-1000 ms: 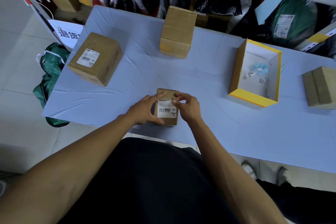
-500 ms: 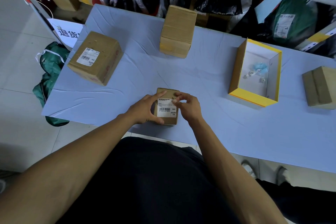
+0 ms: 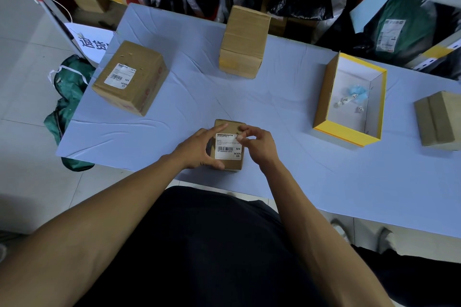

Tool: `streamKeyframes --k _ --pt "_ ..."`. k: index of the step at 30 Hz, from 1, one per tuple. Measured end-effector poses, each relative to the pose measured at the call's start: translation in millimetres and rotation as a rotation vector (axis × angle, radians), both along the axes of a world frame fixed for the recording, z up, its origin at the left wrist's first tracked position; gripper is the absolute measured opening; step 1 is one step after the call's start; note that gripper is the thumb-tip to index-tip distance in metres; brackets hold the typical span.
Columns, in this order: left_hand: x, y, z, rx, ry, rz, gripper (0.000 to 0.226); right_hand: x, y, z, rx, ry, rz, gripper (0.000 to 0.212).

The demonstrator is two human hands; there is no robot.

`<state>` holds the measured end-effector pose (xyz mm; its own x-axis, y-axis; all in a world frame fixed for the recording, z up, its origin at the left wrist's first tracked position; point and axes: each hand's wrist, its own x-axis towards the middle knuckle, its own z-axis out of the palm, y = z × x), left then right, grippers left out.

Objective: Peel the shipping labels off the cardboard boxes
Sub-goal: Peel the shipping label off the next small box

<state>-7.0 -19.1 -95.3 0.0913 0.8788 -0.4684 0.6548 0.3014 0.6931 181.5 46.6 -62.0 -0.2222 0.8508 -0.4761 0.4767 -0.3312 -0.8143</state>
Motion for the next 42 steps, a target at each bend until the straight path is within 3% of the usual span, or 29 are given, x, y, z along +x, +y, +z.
streamKeyframes --k 14,17,25,32,35,36,38,40,42 --pt "2 1 0 -0.003 -0.024 0.007 0.115 2 -1 8 -0.083 0.074 0.007 0.026" --pt "2 0 0 -0.005 -0.019 0.007 0.112 3 2 12 -0.136 0.121 -0.025 0.018" --pt "2 1 -3 -0.006 -0.007 0.016 0.107 4 6 25 -0.152 0.059 -0.014 0.026" --pt "8 0 5 0.007 -0.191 0.087 0.079 -8 -2 41 -0.118 0.244 -0.12 0.014" --pt "11 -3 11 0.017 -0.14 0.086 0.09 -11 -4 39 0.005 0.37 -0.238 0.009" --pt "11 -4 12 0.008 -0.073 0.073 0.101 -11 -4 36 0.072 0.354 -0.241 0.016" --pt "10 -4 9 -0.021 -0.001 0.046 0.112 -5 -8 27 0.214 0.228 -0.131 0.05" --pt "9 -5 6 -0.006 0.003 0.017 0.113 0 -11 15 0.346 0.049 0.109 0.086" --pt "8 -6 5 0.003 0.017 0.0 0.115 4 -11 -3 0.418 -0.197 0.366 0.106"
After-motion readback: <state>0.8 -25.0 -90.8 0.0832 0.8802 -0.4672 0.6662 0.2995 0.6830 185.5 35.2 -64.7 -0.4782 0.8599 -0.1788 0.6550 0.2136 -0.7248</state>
